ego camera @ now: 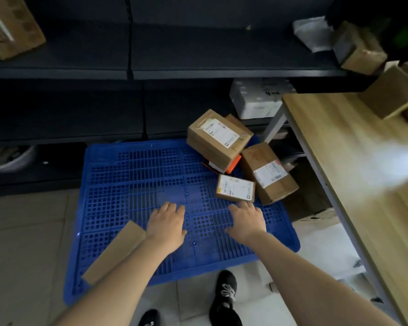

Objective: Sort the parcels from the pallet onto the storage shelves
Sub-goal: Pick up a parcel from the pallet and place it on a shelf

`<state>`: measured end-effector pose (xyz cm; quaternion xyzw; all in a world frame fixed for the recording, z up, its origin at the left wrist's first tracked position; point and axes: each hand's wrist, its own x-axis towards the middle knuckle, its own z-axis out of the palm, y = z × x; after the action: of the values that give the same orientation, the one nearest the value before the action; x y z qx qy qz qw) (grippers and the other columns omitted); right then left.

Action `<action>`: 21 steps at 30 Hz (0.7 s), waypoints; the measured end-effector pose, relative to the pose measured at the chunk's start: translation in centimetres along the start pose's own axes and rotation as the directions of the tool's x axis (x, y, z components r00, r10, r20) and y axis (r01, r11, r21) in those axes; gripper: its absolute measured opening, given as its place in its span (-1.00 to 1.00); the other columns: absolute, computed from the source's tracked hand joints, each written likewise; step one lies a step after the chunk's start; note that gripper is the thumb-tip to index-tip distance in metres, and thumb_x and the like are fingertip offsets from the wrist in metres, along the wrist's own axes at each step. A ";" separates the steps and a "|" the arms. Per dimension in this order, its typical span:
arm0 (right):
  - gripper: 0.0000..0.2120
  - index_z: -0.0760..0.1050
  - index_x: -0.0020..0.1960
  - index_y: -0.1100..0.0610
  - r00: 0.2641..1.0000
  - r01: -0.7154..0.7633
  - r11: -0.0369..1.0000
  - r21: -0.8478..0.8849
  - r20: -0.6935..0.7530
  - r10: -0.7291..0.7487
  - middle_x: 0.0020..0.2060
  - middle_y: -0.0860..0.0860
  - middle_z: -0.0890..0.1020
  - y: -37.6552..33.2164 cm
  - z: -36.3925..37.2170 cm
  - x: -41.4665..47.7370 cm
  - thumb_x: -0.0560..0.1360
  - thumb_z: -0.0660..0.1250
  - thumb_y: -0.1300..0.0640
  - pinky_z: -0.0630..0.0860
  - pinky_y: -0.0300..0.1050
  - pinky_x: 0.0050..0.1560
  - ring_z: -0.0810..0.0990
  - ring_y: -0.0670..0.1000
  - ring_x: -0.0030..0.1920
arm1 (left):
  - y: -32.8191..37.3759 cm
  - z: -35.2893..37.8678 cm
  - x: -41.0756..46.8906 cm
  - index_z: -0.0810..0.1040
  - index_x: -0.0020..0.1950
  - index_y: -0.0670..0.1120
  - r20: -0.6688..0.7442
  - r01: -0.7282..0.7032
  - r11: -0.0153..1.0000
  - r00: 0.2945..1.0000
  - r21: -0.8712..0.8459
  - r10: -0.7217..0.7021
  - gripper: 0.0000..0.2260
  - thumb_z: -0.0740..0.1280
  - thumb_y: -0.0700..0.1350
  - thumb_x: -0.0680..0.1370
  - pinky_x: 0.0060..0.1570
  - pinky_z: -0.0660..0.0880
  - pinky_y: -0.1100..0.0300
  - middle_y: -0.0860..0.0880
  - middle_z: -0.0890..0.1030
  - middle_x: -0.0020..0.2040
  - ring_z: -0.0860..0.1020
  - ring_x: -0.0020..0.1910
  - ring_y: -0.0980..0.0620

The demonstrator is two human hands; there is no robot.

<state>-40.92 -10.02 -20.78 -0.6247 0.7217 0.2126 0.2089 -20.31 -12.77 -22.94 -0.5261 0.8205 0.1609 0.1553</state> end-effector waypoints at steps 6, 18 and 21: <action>-0.39 0.22 0.49 0.05 0.999 0.041 0.999 0.016 -0.003 -0.041 0.45 0.10 0.28 6.9 0.4 7.2 0.54 0.33 -0.11 0.23 0.07 0.42 0.20 0.14 0.47 | 3.8 0.8 6.8 0.09 0.56 -0.07 0.051 0.123 0.992 0.991 0.005 -0.123 -0.38 0.20 0.15 0.60 0.43 0.21 0.00 -0.06 0.25 0.50 0.17 0.49 -0.08; 0.04 -0.22 0.58 0.15 0.996 0.038 0.994 0.100 0.074 -0.045 0.58 0.11 -0.05 9.6 4.8 18.2 0.44 0.46 -0.04 0.01 0.00 0.53 -0.06 0.12 0.57 | 2.6 7.6 9.1 0.10 0.56 -0.03 0.172 0.375 0.927 0.913 0.004 -0.370 -0.37 0.21 0.18 0.58 0.41 0.20 -0.03 -0.08 0.18 0.53 0.13 0.51 -0.10; 0.08 -0.08 0.55 0.21 0.998 0.055 0.997 -0.047 0.047 -0.053 0.41 0.16 0.21 8.6 5.7 18.0 0.34 0.46 -0.25 0.21 0.06 0.43 0.21 0.17 0.42 | 2.4 8.4 8.9 0.07 0.57 -0.03 0.176 0.390 0.921 0.907 -0.011 -0.382 -0.36 0.20 0.18 0.59 0.44 0.15 -0.04 -0.07 0.15 0.54 0.10 0.52 -0.09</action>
<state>-51.65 -20.31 -35.33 -0.6437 0.6944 0.2385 0.2157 -25.35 -15.46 -34.00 -0.6655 0.6801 0.1902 0.2418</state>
